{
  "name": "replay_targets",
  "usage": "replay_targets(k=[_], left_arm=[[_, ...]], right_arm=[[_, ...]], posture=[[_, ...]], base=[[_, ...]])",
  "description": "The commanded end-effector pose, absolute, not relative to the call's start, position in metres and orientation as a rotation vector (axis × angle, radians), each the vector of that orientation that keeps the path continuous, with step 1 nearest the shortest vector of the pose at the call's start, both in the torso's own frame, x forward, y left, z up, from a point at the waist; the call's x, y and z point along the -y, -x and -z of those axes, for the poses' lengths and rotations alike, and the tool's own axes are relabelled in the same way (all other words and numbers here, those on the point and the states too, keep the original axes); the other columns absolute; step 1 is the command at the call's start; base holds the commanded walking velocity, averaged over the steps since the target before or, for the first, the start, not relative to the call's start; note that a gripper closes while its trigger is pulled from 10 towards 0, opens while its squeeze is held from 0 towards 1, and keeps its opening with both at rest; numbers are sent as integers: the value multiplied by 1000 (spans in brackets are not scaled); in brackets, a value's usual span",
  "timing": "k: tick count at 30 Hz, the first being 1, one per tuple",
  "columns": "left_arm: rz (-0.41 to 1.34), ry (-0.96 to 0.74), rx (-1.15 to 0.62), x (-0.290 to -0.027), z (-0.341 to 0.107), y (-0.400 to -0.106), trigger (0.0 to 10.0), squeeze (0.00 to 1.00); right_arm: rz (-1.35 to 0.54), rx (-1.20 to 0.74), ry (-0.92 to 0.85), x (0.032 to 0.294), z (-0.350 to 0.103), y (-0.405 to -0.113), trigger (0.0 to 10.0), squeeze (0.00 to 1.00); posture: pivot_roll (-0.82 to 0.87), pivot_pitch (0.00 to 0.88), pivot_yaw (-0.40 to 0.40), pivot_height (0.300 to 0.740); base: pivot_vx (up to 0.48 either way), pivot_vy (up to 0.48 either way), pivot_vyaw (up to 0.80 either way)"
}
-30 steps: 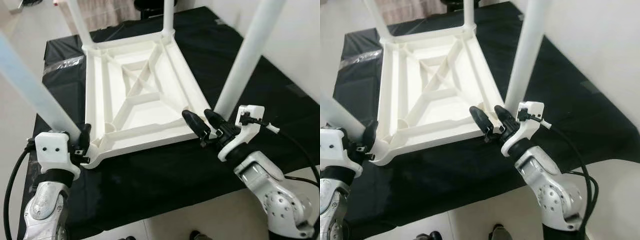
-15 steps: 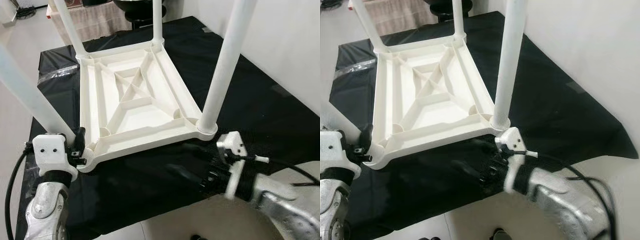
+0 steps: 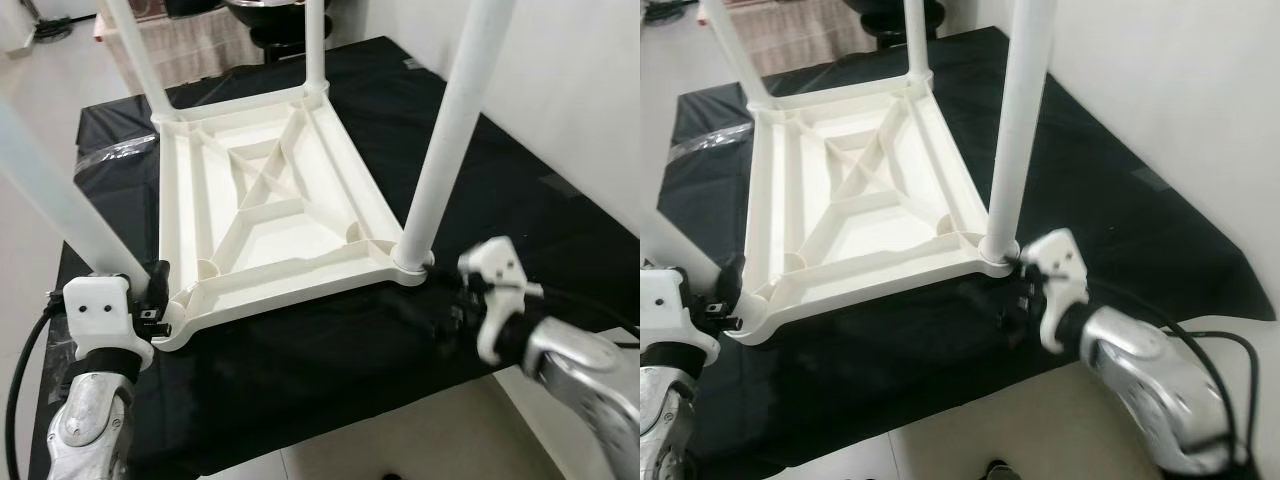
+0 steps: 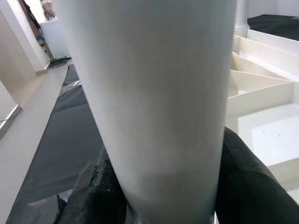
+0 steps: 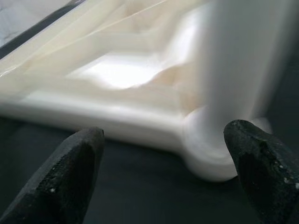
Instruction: Building children table
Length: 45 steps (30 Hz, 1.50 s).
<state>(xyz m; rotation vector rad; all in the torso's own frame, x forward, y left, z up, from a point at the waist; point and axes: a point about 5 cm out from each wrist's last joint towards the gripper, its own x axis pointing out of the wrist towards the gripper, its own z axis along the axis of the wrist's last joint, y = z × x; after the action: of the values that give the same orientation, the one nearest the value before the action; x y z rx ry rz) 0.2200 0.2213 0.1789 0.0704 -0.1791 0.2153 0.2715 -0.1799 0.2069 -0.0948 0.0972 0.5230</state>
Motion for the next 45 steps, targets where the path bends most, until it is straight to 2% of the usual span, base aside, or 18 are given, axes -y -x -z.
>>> replay_targets(k=[1,2,3,4,8,14,20,24,29,35,38,39,45], left_arm=[[-335,-115,-54,-247,-142,-203,10000,0],[-335,-115,-54,-247,-142,-203,10000,0],[-433,-58,-65,-266,-142,-190,10000,0],[-433,-58,-65,-266,-142,-190,10000,0],[-594,-106,-11,-299,-164,-164,10000,0],[-668,-177,55,-307,-187,-148,10000,0],[-628,-158,37,-298,-185,-142,10000,0],[-463,-90,-89,-274,-157,-131,10000,0],[-424,-42,-166,-267,-141,-123,10000,0],[-313,20,-170,-246,-144,-121,10000,0],[-305,25,-174,-245,-145,-119,10000,0],[-322,20,-168,-248,-145,-119,10000,1000],[-352,-39,-92,-259,-158,-130,10000,1000]], right_arm=[[-500,-101,87,180,-203,-273,10000,0],[-500,-101,87,180,-203,-273,10000,0],[-505,-87,79,179,-205,-275,10000,0],[-505,-87,79,179,-205,-275,10000,0],[-510,-90,76,180,-204,-279,10000,0],[-522,-91,73,176,-202,-284,10000,0],[-520,-84,66,175,-202,-287,10000,0],[-524,-78,62,172,-202,-290,10000,0],[-535,-77,57,170,-200,-291,10000,0],[-548,-81,57,168,-198,-292,10000,0],[-549,-82,53,167,-197,-292,10000,0],[-549,-82,52,167,-197,-293,10000,0],[-556,-85,49,166,-195,-292,10000,0]], posture=[[-6,248,53,740],[-6,248,53,740],[6,254,46,740],[6,254,46,740],[40,265,32,740],[54,269,27,740],[63,272,26,740],[69,273,28,740],[70,275,29,740],[76,278,31,740],[76,279,32,740],[74,278,32,740],[72,277,30,740]], base=[[0,0,0],[0,0,0],[0,0,0],[0,0,0],[0,0,0],[0,0,0],[0,0,0],[0,0,0],[0,0,0],[0,0,0],[0,0,0],[0,0,0],[0,0,0]])
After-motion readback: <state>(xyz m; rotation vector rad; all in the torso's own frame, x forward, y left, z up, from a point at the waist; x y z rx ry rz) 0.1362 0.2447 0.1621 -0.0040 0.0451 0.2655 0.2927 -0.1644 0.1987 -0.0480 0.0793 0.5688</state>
